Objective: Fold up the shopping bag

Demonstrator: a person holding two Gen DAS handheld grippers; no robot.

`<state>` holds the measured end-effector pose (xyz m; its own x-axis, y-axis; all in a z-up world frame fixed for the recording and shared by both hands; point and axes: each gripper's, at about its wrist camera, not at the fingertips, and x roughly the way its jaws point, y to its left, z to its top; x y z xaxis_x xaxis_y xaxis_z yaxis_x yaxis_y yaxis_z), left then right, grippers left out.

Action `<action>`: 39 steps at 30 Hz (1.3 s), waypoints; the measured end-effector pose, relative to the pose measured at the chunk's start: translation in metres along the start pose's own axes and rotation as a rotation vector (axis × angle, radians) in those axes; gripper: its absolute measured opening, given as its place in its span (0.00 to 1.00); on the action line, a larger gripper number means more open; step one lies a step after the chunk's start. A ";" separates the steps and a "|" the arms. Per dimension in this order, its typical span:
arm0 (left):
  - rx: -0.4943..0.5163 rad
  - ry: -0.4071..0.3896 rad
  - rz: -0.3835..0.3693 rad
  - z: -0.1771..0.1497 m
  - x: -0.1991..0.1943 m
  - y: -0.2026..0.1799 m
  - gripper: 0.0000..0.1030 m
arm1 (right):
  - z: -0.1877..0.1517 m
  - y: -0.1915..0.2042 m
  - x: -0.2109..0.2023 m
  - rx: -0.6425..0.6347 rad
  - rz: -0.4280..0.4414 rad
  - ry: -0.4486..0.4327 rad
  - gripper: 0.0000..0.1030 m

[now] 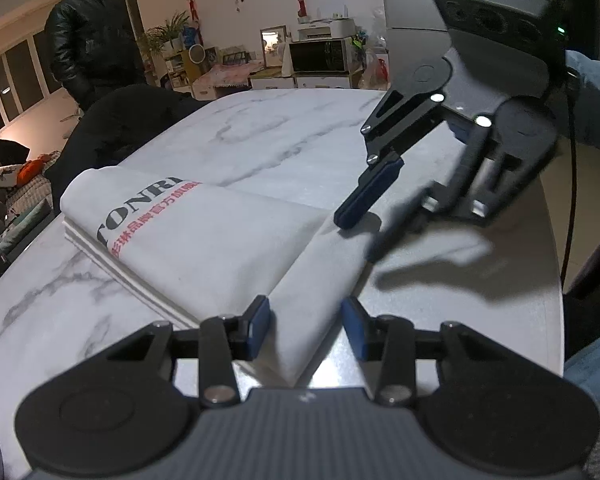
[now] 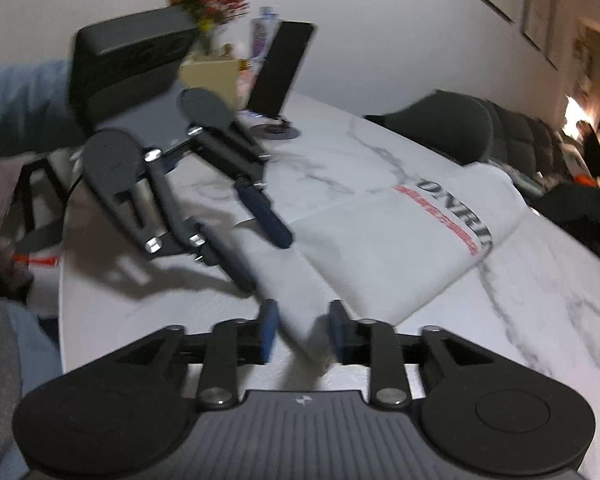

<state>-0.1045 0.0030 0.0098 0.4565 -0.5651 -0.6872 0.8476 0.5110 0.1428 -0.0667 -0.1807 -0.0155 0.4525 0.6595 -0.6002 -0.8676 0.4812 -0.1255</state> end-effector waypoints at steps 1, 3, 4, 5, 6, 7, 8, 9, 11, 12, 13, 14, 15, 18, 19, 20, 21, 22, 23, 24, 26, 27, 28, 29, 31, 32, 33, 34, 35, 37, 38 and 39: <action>0.001 0.001 0.001 0.000 0.000 0.000 0.36 | 0.000 0.003 0.000 -0.032 -0.008 0.007 0.33; 0.004 0.007 -0.002 0.001 0.001 0.001 0.36 | 0.002 0.009 0.003 -0.107 -0.037 0.030 0.32; 0.008 0.012 -0.006 0.002 0.001 0.001 0.36 | 0.004 0.012 0.005 -0.149 -0.047 0.047 0.32; 0.011 0.016 -0.011 0.003 0.002 0.002 0.37 | 0.005 0.013 0.006 -0.174 -0.050 0.060 0.32; 0.013 0.019 -0.017 0.004 0.002 0.003 0.37 | 0.006 0.013 0.007 -0.188 -0.049 0.070 0.32; 0.014 0.019 -0.024 0.004 0.003 0.004 0.37 | 0.007 0.012 0.008 -0.202 -0.048 0.080 0.32; 0.014 0.019 -0.031 0.003 0.003 0.005 0.37 | 0.008 0.011 0.009 -0.207 -0.044 0.087 0.32; 0.013 0.016 -0.037 0.003 0.003 0.007 0.37 | 0.008 0.007 0.010 -0.199 -0.039 0.090 0.32; 0.007 0.008 -0.052 0.001 0.003 0.010 0.38 | 0.007 -0.002 0.012 -0.164 -0.020 0.090 0.32; 0.003 0.001 -0.056 0.000 0.004 0.011 0.38 | 0.006 -0.008 0.012 -0.134 -0.002 0.086 0.32; -0.001 -0.005 -0.060 -0.002 0.004 0.013 0.38 | 0.006 -0.013 0.013 -0.104 0.016 0.083 0.32; -0.004 -0.011 -0.064 -0.003 0.004 0.014 0.39 | 0.005 -0.018 0.013 -0.077 0.029 0.078 0.32; -0.007 -0.017 -0.067 -0.004 0.004 0.015 0.39 | 0.004 -0.022 0.013 -0.052 0.040 0.071 0.32; -0.023 -0.035 -0.073 -0.007 0.005 0.018 0.39 | 0.002 -0.037 0.013 0.079 0.080 0.055 0.32; -0.029 -0.041 -0.075 -0.008 0.005 0.019 0.39 | 0.001 -0.044 0.013 0.131 0.094 0.051 0.32; -0.035 -0.047 -0.077 -0.008 0.005 0.021 0.39 | 0.001 -0.051 0.013 0.180 0.104 0.050 0.32; -0.042 -0.052 -0.078 -0.009 0.006 0.022 0.39 | 0.000 -0.058 0.014 0.232 0.119 0.051 0.32; -0.053 -0.056 -0.076 -0.010 0.007 0.023 0.39 | -0.002 -0.067 0.016 0.286 0.141 0.052 0.32; -0.074 -0.059 -0.077 -0.010 0.007 0.026 0.38 | -0.003 -0.073 0.017 0.328 0.165 0.050 0.32; -0.105 -0.062 -0.081 -0.010 0.008 0.030 0.37 | -0.004 -0.077 0.017 0.350 0.181 0.046 0.32; -0.170 -0.067 -0.092 -0.011 0.009 0.038 0.31 | -0.006 -0.079 0.016 0.367 0.192 0.032 0.32; -0.216 -0.072 -0.111 -0.013 0.010 0.044 0.31 | -0.007 -0.078 0.014 0.367 0.192 0.021 0.32; -0.262 -0.076 -0.131 -0.014 0.010 0.050 0.30 | -0.008 -0.076 0.013 0.363 0.188 0.009 0.32; -0.309 -0.080 -0.150 -0.016 0.011 0.055 0.30 | -0.010 -0.074 0.012 0.358 0.184 -0.004 0.33; -0.401 -0.089 -0.188 -0.019 0.013 0.067 0.28 | -0.013 -0.071 0.009 0.354 0.177 -0.030 0.36; -0.447 -0.093 -0.206 -0.020 0.014 0.073 0.28 | -0.014 -0.070 0.009 0.358 0.174 -0.040 0.37; -0.495 -0.098 -0.223 -0.023 0.015 0.077 0.27 | -0.015 -0.070 0.009 0.364 0.170 -0.047 0.37; -0.548 -0.103 -0.239 -0.026 0.016 0.083 0.26 | -0.015 -0.070 0.009 0.374 0.167 -0.050 0.37; -0.596 -0.108 -0.253 -0.028 0.017 0.087 0.26 | -0.016 -0.071 0.010 0.388 0.164 -0.053 0.37; -0.660 -0.114 -0.266 -0.032 0.019 0.091 0.25 | -0.017 -0.077 0.011 0.470 0.160 -0.058 0.33; -0.691 -0.118 -0.269 -0.035 0.019 0.093 0.25 | -0.018 -0.080 0.011 0.517 0.158 -0.061 0.31; -0.716 -0.126 -0.272 -0.037 0.019 0.094 0.25 | -0.020 -0.082 0.011 0.563 0.158 -0.066 0.30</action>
<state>-0.0260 0.0645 -0.0161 0.3212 -0.7782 -0.5396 0.5724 0.6135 -0.5440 0.0058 -0.2246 -0.0280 0.3541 0.7741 -0.5248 -0.6910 0.5947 0.4109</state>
